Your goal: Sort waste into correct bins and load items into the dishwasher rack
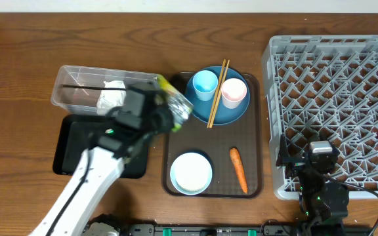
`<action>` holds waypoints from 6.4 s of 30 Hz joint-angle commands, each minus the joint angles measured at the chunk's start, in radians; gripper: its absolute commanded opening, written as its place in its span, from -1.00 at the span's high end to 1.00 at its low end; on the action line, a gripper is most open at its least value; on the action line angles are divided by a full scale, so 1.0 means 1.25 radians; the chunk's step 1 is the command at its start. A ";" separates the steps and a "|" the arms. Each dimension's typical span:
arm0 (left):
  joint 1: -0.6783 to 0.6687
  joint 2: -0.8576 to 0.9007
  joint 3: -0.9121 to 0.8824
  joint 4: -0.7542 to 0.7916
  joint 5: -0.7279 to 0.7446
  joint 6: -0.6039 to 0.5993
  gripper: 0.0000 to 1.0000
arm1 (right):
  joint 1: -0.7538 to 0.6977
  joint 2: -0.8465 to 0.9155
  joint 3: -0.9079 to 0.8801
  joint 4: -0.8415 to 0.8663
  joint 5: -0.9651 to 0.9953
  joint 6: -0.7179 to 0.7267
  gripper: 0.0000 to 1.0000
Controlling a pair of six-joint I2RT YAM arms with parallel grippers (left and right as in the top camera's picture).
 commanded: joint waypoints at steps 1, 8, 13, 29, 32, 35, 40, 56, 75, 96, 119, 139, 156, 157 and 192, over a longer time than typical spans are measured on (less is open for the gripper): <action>0.056 -0.009 0.013 0.008 -0.128 0.005 0.88 | 0.006 -0.002 -0.001 -0.003 0.000 -0.004 -0.98; 0.122 0.089 0.013 0.085 -0.181 0.016 0.88 | 0.006 -0.002 -0.001 -0.003 0.000 -0.004 -0.99; 0.127 0.200 0.013 0.149 -0.217 0.020 0.87 | 0.006 -0.002 -0.001 -0.003 0.000 -0.004 -0.98; 0.171 0.060 0.013 0.124 -0.076 0.062 -0.41 | 0.006 -0.002 -0.001 -0.003 0.000 -0.004 -0.98; 0.171 -0.013 0.013 0.027 0.026 0.062 -0.46 | 0.006 -0.002 -0.001 -0.003 0.000 -0.004 -0.99; 0.171 -0.071 0.013 -0.103 0.108 0.062 -0.55 | 0.006 0.001 -0.001 -0.003 0.000 -0.004 -0.99; 0.171 -0.129 0.013 -0.314 0.129 0.061 -0.77 | 0.006 0.001 -0.001 -0.003 0.000 -0.004 -0.99; 0.171 -0.130 0.013 -0.376 0.129 0.056 -0.99 | 0.006 0.001 -0.001 -0.003 0.000 -0.004 -0.98; 0.171 -0.130 0.013 -0.376 0.129 0.056 -0.96 | 0.006 0.001 -0.001 -0.003 0.000 -0.004 -0.98; 0.171 -0.130 0.013 -0.376 0.129 0.056 -0.96 | 0.006 0.001 -0.001 -0.003 0.000 -0.004 -0.98; 0.172 -0.128 0.013 -0.285 0.071 0.056 -0.96 | 0.006 0.001 -0.001 -0.003 0.000 -0.004 -0.98; -0.097 -0.124 -0.054 -0.346 0.104 0.052 -0.05 | 0.006 0.001 -0.001 -0.003 0.000 -0.004 -0.99; -0.469 0.035 -0.044 -0.175 -0.132 -0.095 -0.25 | 0.006 0.001 -0.001 -0.003 0.000 -0.004 -0.98; -0.475 0.051 -0.039 -0.175 -0.140 -0.094 -0.24 | 0.006 0.001 -0.001 -0.002 0.000 -0.004 -0.98; -0.650 0.195 -0.029 -0.045 -0.285 -0.095 -0.23 | 0.006 0.001 -0.001 -0.003 0.000 -0.004 -0.99</action>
